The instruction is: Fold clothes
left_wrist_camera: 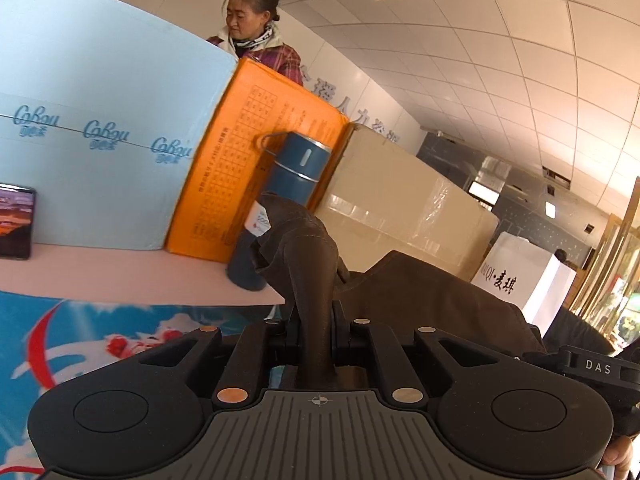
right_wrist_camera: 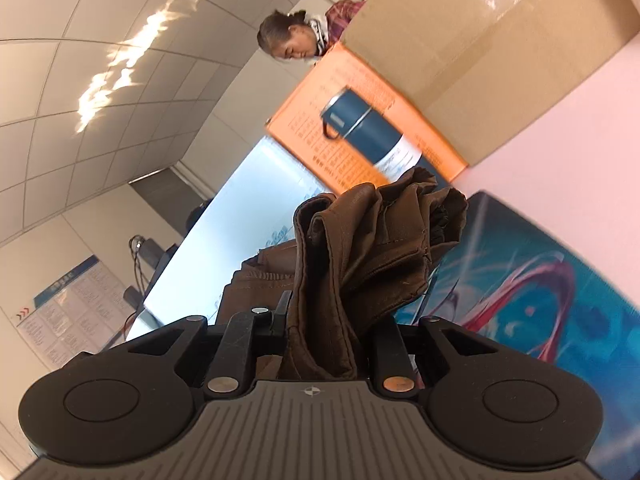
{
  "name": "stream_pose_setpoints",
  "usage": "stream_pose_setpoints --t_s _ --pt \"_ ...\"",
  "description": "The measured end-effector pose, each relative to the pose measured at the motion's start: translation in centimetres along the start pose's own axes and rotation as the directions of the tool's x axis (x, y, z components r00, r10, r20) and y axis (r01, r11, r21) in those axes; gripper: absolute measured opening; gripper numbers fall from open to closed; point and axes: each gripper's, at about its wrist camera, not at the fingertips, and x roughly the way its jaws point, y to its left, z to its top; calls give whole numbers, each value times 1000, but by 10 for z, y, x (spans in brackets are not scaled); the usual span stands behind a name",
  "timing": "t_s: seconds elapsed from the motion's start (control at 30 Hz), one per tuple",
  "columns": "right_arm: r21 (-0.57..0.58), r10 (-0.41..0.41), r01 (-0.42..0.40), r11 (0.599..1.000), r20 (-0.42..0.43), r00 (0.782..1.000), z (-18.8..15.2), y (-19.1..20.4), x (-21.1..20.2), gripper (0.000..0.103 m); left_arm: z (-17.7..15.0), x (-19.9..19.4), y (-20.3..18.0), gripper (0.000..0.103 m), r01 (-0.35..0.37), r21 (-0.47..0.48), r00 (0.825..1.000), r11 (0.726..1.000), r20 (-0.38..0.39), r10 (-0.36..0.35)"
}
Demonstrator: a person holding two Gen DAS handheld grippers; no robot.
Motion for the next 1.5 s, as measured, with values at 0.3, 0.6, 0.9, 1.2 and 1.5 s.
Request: stream_pose_setpoints --t_s 0.3,0.6,0.9,1.2,1.5 --pt "46 -180 174 984 174 968 75 -79 -3 17 -32 129 -32 9 47 -162 995 986 -76 -60" --pt "202 -409 381 902 124 904 76 -156 18 17 -54 158 -30 24 -85 -56 980 995 -184 73" --pt "28 -650 658 752 189 736 60 -139 26 60 -45 130 -25 84 -243 -22 959 970 -158 237" --pt "63 -757 831 552 457 468 38 -100 -17 85 -18 44 -13 96 -186 23 981 982 -58 187" --pt "-318 -530 753 577 556 641 -45 51 0 102 -3 -45 -3 103 -162 158 984 974 100 147"
